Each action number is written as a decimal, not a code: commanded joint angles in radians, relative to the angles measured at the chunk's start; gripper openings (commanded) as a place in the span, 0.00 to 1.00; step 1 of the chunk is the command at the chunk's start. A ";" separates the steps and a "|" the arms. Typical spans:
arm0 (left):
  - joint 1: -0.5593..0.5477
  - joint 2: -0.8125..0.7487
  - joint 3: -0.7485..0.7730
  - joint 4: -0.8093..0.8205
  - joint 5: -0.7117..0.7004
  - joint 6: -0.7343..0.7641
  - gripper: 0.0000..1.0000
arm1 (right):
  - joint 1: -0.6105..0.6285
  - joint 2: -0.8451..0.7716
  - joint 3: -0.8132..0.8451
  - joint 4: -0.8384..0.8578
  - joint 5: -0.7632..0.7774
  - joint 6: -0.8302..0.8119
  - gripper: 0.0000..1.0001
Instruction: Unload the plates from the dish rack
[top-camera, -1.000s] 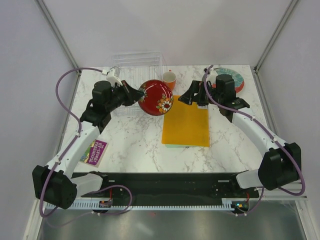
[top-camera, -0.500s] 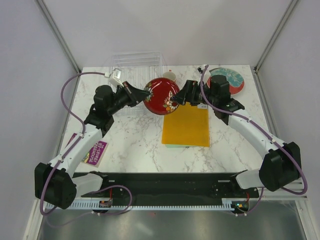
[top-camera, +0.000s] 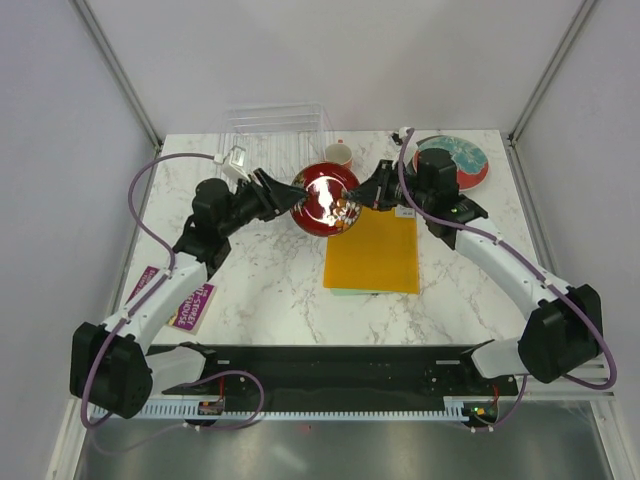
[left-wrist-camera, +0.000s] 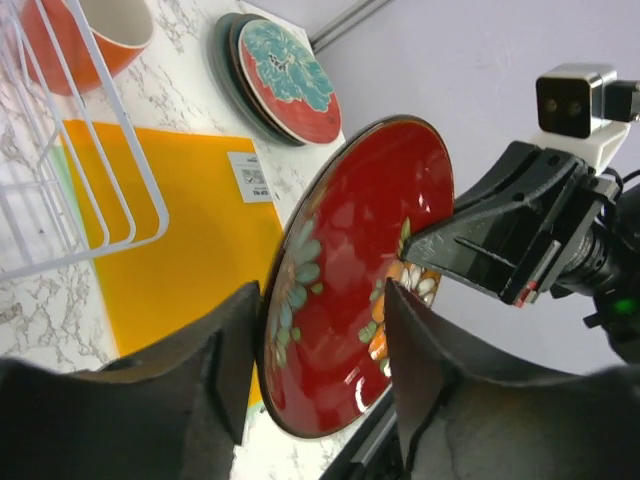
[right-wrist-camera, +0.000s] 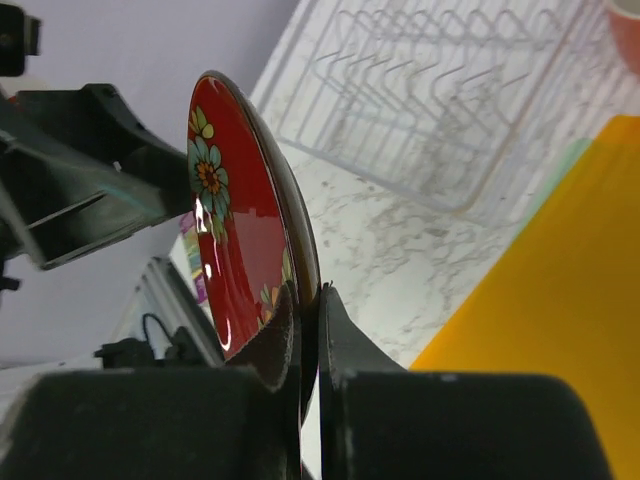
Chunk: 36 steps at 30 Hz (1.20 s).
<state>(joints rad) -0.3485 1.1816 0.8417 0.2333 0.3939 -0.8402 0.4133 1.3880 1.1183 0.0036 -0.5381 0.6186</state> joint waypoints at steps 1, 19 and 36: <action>-0.010 -0.028 0.011 0.013 -0.029 0.018 0.67 | -0.033 -0.027 0.106 -0.134 0.214 -0.158 0.00; -0.010 -0.212 -0.135 -0.206 -0.389 0.324 0.93 | -0.571 0.472 0.564 -0.159 0.182 -0.146 0.00; -0.010 -0.172 -0.119 -0.229 -0.466 0.478 1.00 | -0.665 0.838 0.784 -0.166 0.136 -0.097 0.00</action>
<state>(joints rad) -0.3576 1.0004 0.6956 -0.0040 -0.0364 -0.4332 -0.2485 2.2250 1.8515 -0.2401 -0.3614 0.4976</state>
